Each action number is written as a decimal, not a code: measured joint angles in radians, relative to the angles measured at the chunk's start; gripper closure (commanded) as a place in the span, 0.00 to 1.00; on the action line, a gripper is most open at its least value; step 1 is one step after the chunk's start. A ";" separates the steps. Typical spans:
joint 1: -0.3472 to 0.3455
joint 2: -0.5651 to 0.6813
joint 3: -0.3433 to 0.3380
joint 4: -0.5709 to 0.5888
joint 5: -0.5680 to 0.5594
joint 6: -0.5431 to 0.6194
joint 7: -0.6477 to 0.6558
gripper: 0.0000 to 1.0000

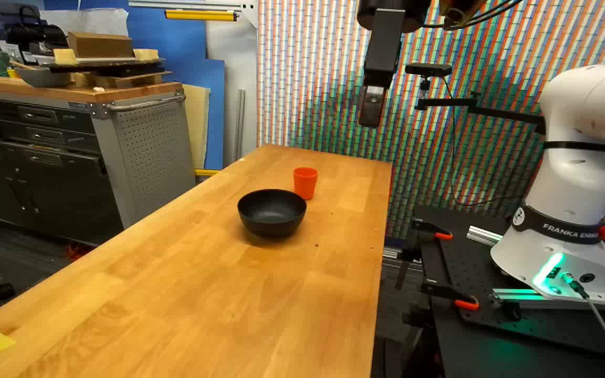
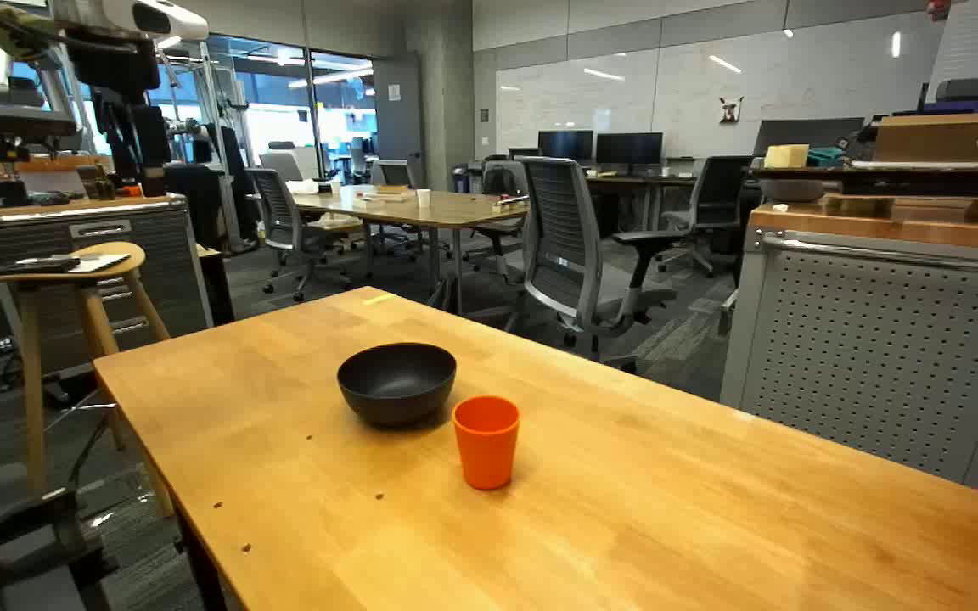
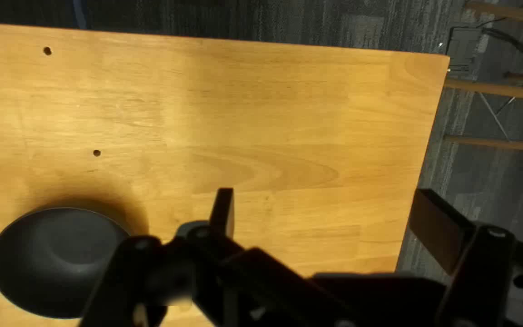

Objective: Put the cup in the bowl

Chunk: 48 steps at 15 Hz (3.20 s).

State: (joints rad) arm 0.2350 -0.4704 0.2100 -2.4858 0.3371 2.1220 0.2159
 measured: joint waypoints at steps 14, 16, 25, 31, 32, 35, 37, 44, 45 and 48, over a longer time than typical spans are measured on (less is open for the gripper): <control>-0.052 -0.004 -0.033 0.023 -0.021 0.083 -0.001 0.00; -0.108 -0.006 -0.088 0.056 -0.050 0.130 -0.015 0.00; -0.423 0.012 -0.262 0.068 -0.245 0.359 -0.007 0.00; -0.601 0.019 -0.228 -0.063 -0.519 0.278 0.184 0.00; -0.603 0.018 -0.227 -0.070 -0.523 0.242 0.197 0.00; -0.603 0.015 -0.224 -0.071 -0.524 0.217 0.209 0.00; -0.603 0.029 -0.222 -0.069 -0.538 0.220 0.214 0.00; -0.579 0.249 -0.186 -0.025 -0.639 0.301 0.331 0.00; -0.573 0.282 -0.187 -0.009 -0.647 0.302 0.345 0.00; -0.546 0.380 -0.198 0.041 -0.648 0.302 0.364 0.00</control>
State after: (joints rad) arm -0.3108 -0.0903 0.0116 -2.4449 -0.3113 2.4236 0.5796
